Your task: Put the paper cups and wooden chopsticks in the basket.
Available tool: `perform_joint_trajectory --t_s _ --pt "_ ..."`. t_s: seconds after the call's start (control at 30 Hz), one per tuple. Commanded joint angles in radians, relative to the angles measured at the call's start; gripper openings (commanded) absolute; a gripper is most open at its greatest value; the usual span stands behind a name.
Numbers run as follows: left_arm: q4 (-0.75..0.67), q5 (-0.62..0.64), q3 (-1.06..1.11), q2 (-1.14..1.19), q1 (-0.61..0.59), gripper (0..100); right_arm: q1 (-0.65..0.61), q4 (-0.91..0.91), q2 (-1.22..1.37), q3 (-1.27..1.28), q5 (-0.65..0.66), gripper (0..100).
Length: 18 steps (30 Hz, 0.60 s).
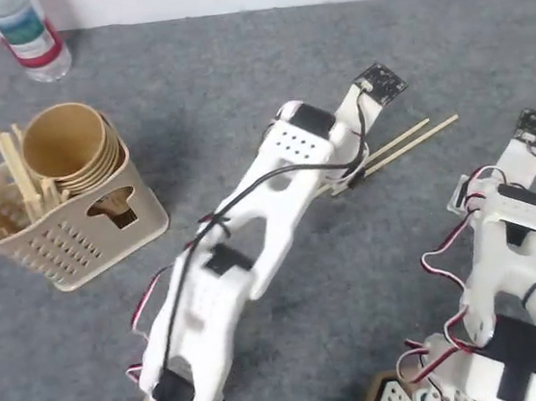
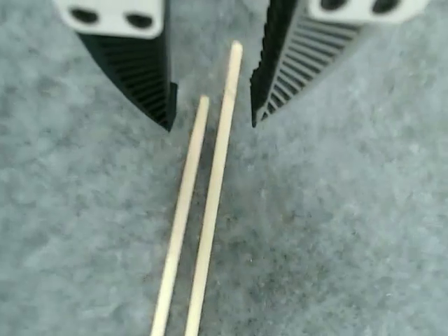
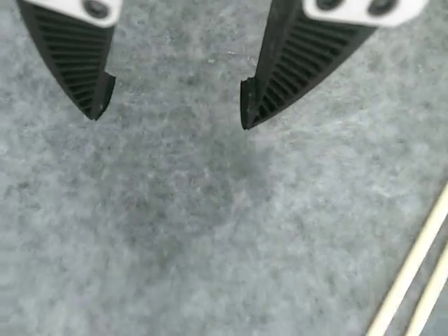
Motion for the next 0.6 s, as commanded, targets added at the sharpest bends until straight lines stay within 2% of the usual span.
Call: perform_joint_trajectory --t_s 0.0,0.13,0.23,0.37,0.57 --pt "0.178 -0.009 -0.513 0.267 -0.031 18 -0.022 -0.015 -0.047 -0.008 0.021 29.9" --pt "0.330 -0.009 -0.863 0.482 -0.021 18 -0.025 -0.015 -0.047 -0.008 0.021 29.9" --pt "0.359 -0.009 -1.003 0.591 -0.018 18 -0.025 -0.010 -0.047 -0.008 0.021 29.9" --pt "0.359 -0.012 -0.949 0.566 -0.017 17 -0.025 -0.008 -0.048 -0.008 0.021 29.9" --pt "0.359 -0.109 -0.662 0.443 -0.012 16 -0.027 -0.007 -0.048 -0.006 0.021 29.9"
